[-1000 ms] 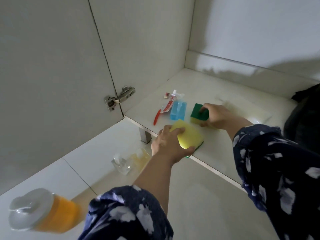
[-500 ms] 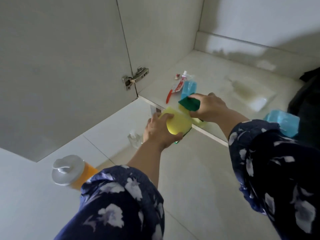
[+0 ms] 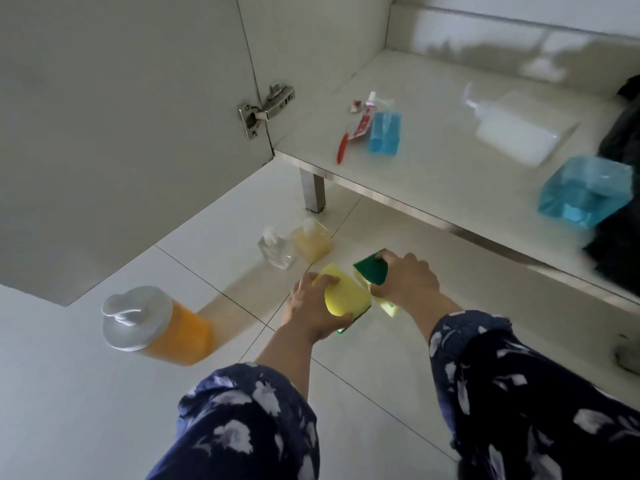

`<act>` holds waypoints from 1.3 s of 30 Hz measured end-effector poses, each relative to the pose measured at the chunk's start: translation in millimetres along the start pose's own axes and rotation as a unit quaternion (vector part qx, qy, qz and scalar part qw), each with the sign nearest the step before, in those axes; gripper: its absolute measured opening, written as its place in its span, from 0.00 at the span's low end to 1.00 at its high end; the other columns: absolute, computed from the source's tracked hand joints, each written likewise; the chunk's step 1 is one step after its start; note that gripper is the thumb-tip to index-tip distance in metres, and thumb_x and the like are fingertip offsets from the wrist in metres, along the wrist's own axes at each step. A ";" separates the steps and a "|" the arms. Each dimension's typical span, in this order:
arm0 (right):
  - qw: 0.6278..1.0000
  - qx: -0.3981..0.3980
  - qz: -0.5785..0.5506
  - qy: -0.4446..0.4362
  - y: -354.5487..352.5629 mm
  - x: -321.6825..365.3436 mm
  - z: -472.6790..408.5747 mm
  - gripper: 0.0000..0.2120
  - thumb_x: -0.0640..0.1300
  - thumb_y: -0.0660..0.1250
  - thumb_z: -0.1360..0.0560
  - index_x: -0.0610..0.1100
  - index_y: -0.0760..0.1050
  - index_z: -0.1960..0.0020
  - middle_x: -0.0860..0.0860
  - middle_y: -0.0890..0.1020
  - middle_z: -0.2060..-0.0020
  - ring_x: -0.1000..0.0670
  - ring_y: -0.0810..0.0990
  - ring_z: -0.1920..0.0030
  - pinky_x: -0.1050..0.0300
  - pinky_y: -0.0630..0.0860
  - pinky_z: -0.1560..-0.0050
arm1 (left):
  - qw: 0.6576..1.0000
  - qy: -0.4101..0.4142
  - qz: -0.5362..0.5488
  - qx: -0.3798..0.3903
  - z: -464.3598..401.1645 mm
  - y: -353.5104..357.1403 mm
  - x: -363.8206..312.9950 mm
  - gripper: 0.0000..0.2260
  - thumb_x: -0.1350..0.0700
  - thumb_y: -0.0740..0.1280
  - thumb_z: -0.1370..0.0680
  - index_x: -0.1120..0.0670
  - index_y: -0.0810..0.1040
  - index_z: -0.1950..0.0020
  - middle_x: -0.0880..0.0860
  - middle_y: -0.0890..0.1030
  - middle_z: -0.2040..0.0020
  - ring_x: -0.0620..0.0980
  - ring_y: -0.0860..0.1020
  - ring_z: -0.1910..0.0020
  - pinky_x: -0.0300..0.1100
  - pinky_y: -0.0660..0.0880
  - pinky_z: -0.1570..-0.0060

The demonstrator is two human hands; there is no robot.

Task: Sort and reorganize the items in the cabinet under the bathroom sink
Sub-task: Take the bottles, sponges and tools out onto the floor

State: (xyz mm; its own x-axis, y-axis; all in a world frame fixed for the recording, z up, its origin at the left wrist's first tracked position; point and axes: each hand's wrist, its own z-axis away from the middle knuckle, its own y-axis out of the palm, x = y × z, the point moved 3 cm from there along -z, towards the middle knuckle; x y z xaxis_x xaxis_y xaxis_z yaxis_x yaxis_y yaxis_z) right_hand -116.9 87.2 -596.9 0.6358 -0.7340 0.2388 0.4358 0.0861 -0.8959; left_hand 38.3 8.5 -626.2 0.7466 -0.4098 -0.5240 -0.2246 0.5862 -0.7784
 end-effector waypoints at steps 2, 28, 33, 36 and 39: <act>1.000 0.005 0.011 0.012 17.0 -12.0 -12.9 0.28 0.55 0.68 0.28 0.56 0.63 0.31 0.44 0.71 0.42 0.41 0.71 0.40 0.49 0.72 0.45 | 1.000 0.008 0.003 0.005 -11.0 16.9 2.4 0.34 0.44 0.75 0.34 0.42 0.67 0.31 0.47 0.62 0.30 0.52 0.64 0.31 0.47 0.65 0.34; 0.993 0.077 -0.006 -0.089 -94.3 30.6 -3.7 0.21 0.44 0.64 0.22 0.47 0.69 0.30 0.48 0.72 0.32 0.49 0.76 0.43 0.57 0.71 0.40 | 0.984 0.092 0.078 -0.131 -46.4 -88.4 -51.1 0.10 0.51 0.69 0.24 0.47 0.78 0.43 0.47 0.75 0.39 0.49 0.73 0.39 0.46 0.70 0.39; 0.991 -0.052 -0.021 -0.122 -173.3 54.8 -23.2 0.17 0.41 0.61 0.21 0.46 0.74 0.33 0.47 0.73 0.33 0.47 0.76 0.39 0.57 0.71 0.38 | 0.977 0.066 0.106 -0.175 -67.5 -140.6 -94.4 0.11 0.53 0.68 0.24 0.47 0.78 0.42 0.49 0.77 0.41 0.51 0.76 0.43 0.43 0.73 0.46; 0.985 -0.122 -0.055 -0.107 -205.5 60.7 -63.8 0.15 0.41 0.61 0.23 0.46 0.77 0.38 0.45 0.76 0.37 0.45 0.76 0.39 0.57 0.72 0.41 | 0.979 0.053 0.099 -0.172 -90.7 -153.2 -118.7 0.13 0.52 0.68 0.24 0.46 0.76 0.39 0.51 0.78 0.39 0.53 0.77 0.42 0.46 0.75 0.43; 0.974 -0.168 -0.103 -0.109 -222.2 60.3 -113.1 0.13 0.41 0.61 0.25 0.47 0.77 0.42 0.46 0.79 0.43 0.46 0.77 0.45 0.57 0.73 0.49 | 0.980 0.038 0.090 -0.176 -119.9 -157.9 -137.3 0.14 0.52 0.68 0.23 0.45 0.76 0.38 0.51 0.78 0.40 0.53 0.78 0.45 0.45 0.76 0.47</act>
State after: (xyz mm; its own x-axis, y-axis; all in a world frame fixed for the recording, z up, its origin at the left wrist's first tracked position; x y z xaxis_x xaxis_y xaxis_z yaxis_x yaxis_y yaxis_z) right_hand -247.5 -52.4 -425.9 0.6924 -0.5492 0.4679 0.3585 -0.3009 -0.8837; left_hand -103.8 -111.6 -472.8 0.6294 -0.3805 -0.6775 -0.5600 0.3823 -0.7350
